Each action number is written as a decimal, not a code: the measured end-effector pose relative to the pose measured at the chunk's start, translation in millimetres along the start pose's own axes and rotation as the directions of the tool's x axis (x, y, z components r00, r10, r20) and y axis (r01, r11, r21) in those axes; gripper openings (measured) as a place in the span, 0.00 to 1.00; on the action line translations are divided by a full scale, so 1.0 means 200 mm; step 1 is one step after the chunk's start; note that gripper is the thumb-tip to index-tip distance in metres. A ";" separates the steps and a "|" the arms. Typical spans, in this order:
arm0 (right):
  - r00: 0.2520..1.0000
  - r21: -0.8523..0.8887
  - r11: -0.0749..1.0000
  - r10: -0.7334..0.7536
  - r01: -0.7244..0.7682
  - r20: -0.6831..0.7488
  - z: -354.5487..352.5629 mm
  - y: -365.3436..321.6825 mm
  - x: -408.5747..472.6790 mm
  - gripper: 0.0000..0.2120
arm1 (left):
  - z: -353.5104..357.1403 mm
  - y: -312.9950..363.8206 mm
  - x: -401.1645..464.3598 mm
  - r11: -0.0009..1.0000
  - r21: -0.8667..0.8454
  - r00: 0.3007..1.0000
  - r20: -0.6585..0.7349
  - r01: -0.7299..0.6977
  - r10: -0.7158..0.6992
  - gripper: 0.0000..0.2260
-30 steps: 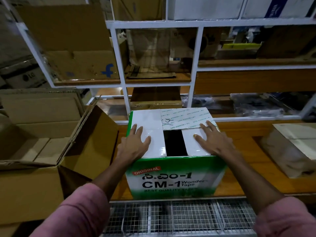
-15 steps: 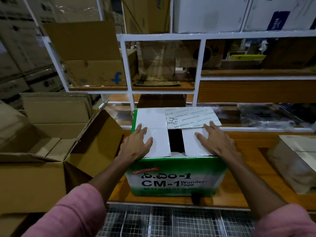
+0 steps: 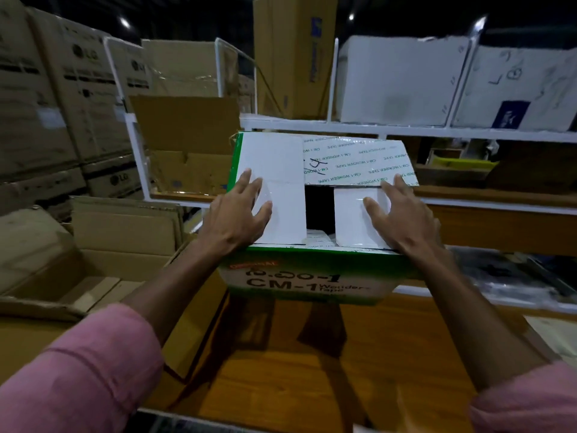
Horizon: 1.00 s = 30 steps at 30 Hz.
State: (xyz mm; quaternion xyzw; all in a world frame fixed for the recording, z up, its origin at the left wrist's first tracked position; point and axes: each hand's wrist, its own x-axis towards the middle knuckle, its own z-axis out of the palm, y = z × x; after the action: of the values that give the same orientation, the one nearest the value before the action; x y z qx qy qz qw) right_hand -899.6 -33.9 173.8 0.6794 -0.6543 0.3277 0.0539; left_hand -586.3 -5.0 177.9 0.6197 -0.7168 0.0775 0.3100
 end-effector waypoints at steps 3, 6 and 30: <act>0.998 0.053 0.998 -0.034 0.037 -0.059 -0.02 -0.06 0.04 0.35 | -0.10 -0.01 0.03 1.000 0.018 0.999 -0.047 -0.010 0.011 0.29; 0.992 0.105 0.992 -0.054 0.067 -0.118 -0.04 -0.14 0.07 0.36 | -0.18 -0.03 0.04 0.999 0.035 0.996 -0.090 -0.009 0.012 0.30; 0.957 0.243 0.936 -0.211 0.256 -0.199 0.03 -0.95 0.18 0.33 | -0.71 -0.55 -0.03 0.989 0.120 0.944 -0.328 0.090 -0.047 0.31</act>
State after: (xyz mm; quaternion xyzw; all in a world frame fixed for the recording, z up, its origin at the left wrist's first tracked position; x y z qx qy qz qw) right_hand -724.7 -41.8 256.0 0.7232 -0.5117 0.4604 0.0564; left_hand -434.6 45.3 257.9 0.6424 -0.6274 0.2150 0.3840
